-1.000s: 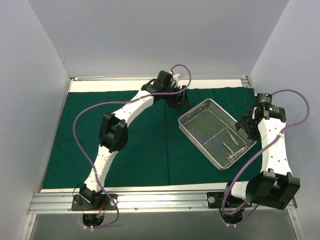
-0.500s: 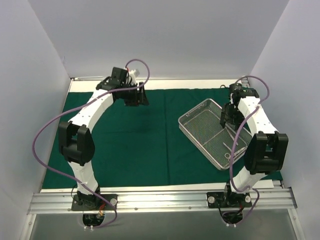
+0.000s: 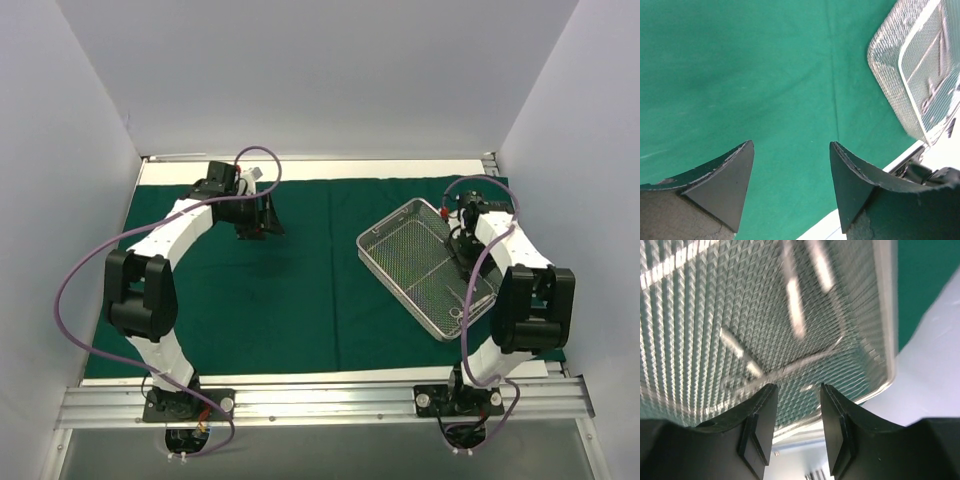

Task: Open and lay out the surgical kit
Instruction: Pick up the medical item from the container.

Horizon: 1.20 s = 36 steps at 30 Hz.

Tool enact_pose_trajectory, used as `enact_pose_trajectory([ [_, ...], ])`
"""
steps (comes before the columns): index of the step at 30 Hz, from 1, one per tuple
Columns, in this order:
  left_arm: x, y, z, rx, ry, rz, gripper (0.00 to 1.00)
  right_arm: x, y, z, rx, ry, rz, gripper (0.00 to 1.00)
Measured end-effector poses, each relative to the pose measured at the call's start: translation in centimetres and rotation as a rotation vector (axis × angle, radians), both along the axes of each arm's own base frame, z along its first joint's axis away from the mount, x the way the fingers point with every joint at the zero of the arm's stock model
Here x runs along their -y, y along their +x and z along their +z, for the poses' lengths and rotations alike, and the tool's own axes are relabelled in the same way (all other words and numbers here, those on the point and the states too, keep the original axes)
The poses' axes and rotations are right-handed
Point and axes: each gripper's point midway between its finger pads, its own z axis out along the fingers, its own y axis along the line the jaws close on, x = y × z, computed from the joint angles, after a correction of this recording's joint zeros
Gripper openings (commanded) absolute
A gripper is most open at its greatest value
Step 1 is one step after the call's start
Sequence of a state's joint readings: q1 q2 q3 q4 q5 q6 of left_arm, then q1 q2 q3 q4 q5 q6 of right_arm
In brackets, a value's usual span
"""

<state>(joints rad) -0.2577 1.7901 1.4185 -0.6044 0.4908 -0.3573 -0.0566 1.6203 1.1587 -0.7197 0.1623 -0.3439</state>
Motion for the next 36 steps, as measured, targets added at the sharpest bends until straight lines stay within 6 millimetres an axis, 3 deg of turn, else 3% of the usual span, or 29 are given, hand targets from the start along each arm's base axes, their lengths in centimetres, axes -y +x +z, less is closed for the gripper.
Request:
enact_pose_trajectory([
  [3,-2.1,0.8,0.0,-0.002,-0.023,0.062,0.7,-0.1,-2.2,-0.4,-0.039,0.027,0.039,0.44],
  [6,-2.8,1.4,0.2,0.0,-0.033,0.089,0.68,-0.6,-2.9,-0.3,-0.038,0.051,0.072,0.45],
  [14,-2.2,1.2,0.2,-0.006,-0.053,0.072,0.68,-2.1,-1.6,-1.0,0.012,0.077,0.136,0.45],
  [23,-2.2,1.2,0.2,-0.006,-0.05,0.074,0.68,-2.8,-0.7,-4.0,-0.009,0.096,0.164,0.4],
  [29,-2.2,1.5,0.5,0.004,-0.048,0.076,0.67,-2.8,-1.2,-5.4,-0.035,0.102,0.174,0.38],
  [33,-2.2,1.5,0.5,0.004,-0.046,0.077,0.67,-2.8,-1.3,-5.8,-0.038,0.101,0.184,0.34],
  [36,-2.3,1.5,0.5,0.002,-0.044,0.078,0.67,-2.8,-1.3,-6.0,-0.037,0.102,0.191,0.25],
])
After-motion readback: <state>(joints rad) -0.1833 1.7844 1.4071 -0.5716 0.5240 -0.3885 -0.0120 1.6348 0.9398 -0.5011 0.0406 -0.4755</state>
